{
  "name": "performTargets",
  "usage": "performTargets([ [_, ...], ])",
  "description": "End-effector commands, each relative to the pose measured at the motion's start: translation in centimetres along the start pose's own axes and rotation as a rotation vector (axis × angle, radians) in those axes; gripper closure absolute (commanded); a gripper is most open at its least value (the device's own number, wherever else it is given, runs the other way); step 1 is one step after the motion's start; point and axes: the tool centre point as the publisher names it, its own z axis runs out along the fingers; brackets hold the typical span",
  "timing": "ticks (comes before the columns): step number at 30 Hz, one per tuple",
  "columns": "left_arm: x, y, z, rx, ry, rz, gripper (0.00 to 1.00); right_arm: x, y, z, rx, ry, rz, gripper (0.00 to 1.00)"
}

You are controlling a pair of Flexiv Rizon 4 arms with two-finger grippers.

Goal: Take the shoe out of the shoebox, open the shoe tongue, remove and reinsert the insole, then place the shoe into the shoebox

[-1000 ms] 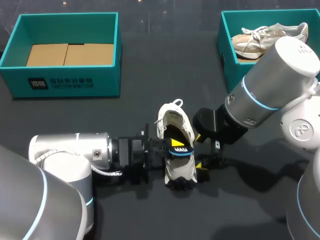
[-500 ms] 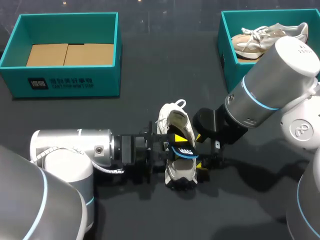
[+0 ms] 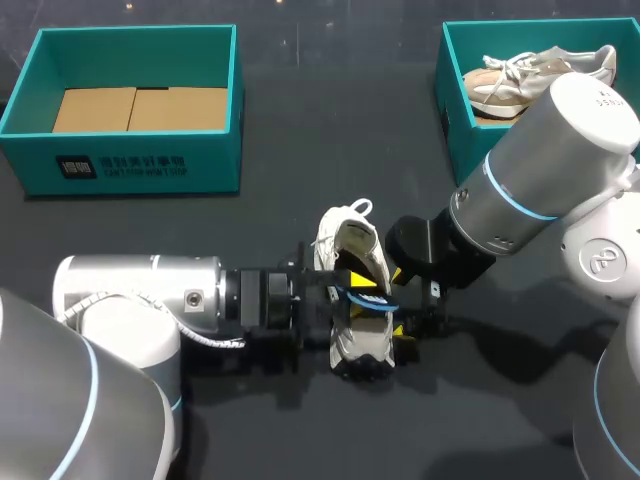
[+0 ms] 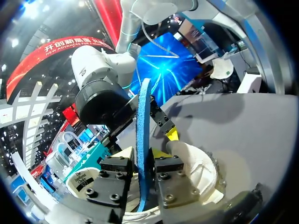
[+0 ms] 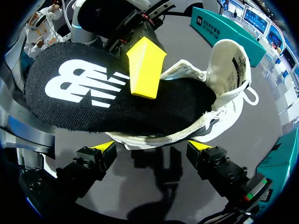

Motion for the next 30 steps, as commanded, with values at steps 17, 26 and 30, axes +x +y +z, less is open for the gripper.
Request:
performTargets([
  [17,0.3,3.2,0.1,-0.116,0.036,0.011,1.00,0.1,0.0,0.1,0.000,-0.002,0.000,0.00],
  [26,0.1,4.8,0.1,-0.137,0.026,-0.001,1.00,0.1,0.0,0.1,0.000,-0.002,0.000,0.00],
  [30,0.0,4.3,-0.2,-0.123,0.026,-0.023,1.00,0.1,0.0,0.1,0.000,-0.002,0.000,0.00],
])
